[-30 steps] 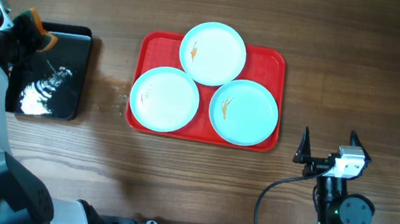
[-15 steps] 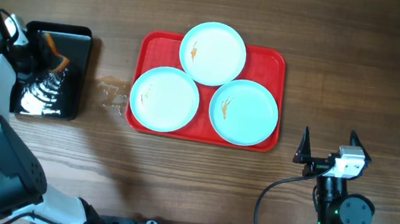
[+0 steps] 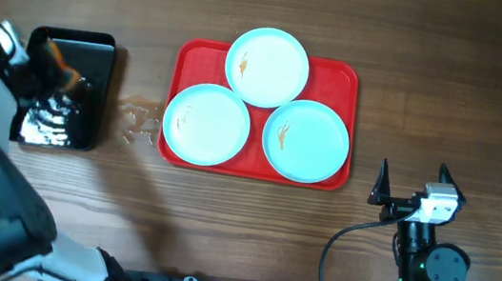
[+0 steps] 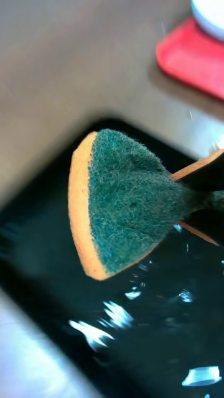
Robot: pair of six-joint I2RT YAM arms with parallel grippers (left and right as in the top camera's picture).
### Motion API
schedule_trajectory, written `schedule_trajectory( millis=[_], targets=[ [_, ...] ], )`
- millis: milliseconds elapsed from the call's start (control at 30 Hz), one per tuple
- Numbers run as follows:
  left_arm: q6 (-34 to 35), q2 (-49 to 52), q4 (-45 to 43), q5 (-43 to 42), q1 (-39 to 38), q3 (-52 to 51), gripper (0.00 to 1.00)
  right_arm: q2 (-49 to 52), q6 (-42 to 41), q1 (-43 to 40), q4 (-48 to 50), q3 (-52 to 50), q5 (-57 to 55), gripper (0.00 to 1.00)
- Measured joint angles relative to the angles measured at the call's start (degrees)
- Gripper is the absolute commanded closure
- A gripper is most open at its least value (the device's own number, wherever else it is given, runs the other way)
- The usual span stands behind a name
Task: Clean dirty plates on tray and stack at the side
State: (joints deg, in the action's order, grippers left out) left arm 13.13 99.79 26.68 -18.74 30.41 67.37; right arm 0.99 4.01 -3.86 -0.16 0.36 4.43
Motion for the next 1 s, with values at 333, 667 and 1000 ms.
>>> schedule_trajectory(
  millis=[333, 667, 1000],
  targets=[
    [-0.02, -12.96, -3.56, -12.74, 1.4, 3.93, 0.96, 0.0, 0.02, 0.0, 0.0, 0.0, -0.02, 0.0],
    [-4.31, -1.57, 5.27, 1.46, 1.86, -0.15, 0.96, 0.0, 0.02, 0.0, 0.0, 0.0, -0.02, 0.0],
    [-4.92, -15.89, 5.09, -6.56, 1.84, 5.25, 0.96, 0.0, 0.02, 0.0, 0.0, 0.0, -0.02, 0.0]
  ],
)
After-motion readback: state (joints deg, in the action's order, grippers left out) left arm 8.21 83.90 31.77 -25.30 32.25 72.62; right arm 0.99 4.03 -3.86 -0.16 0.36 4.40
